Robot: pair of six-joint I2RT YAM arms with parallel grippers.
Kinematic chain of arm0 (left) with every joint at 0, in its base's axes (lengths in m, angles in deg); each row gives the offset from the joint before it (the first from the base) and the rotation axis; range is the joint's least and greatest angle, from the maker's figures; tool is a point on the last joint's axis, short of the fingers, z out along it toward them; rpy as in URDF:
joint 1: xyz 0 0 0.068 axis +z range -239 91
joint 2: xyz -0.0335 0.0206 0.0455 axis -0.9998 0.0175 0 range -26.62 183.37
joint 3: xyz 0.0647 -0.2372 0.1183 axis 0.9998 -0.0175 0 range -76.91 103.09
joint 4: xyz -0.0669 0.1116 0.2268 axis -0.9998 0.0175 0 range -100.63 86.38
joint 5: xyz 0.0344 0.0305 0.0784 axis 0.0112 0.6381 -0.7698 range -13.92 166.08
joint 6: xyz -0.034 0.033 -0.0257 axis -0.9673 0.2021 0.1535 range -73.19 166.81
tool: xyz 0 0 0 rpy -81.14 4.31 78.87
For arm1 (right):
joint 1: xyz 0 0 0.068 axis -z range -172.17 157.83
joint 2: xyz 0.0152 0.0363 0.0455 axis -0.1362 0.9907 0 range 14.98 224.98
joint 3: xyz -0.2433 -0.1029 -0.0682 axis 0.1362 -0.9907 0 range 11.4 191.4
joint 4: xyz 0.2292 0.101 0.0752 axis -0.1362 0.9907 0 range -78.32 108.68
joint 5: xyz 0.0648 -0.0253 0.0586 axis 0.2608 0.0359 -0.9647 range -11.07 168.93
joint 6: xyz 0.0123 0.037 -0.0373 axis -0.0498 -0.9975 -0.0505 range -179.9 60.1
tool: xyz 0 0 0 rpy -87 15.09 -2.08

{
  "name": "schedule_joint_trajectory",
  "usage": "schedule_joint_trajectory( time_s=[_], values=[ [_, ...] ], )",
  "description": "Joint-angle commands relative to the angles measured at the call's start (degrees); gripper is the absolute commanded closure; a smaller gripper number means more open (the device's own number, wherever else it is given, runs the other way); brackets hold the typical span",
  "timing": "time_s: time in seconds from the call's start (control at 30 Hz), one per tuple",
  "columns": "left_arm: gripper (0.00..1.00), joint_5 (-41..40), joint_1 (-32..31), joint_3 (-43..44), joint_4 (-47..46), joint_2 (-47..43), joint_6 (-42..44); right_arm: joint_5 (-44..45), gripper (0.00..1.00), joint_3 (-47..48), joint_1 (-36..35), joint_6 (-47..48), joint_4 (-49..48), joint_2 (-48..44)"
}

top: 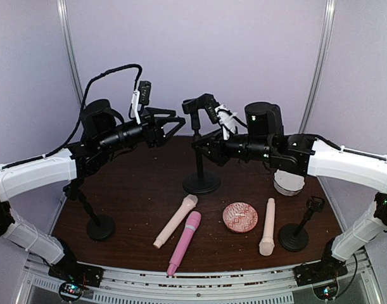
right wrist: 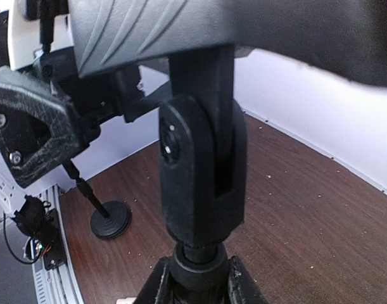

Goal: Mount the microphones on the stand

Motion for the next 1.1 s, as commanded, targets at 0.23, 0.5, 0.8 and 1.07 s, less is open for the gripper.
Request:
schedule_joint_trajectory(
  time_s=[0.23,0.5,0.8,1.07],
  values=[
    [0.38,-12.64,-6.21,3.49,8.55,1.80,13.69,16.28,1.00,3.24,-1.38,-7.35,-11.58,-4.89],
    [0.44,-9.55,-6.26,3.66,8.07,3.15,13.28,15.24,1.00,5.53,-3.30,-8.54,-11.92,-2.55],
    [0.58,-5.45,-6.26,3.48,6.85,4.00,13.36,12.89,1.00,7.42,-4.38,-9.13,-12.08,0.30],
    [0.66,-3.99,-6.26,3.74,7.27,4.87,13.68,11.48,1.00,7.29,-4.57,-8.39,-12.84,0.88]
  ],
)
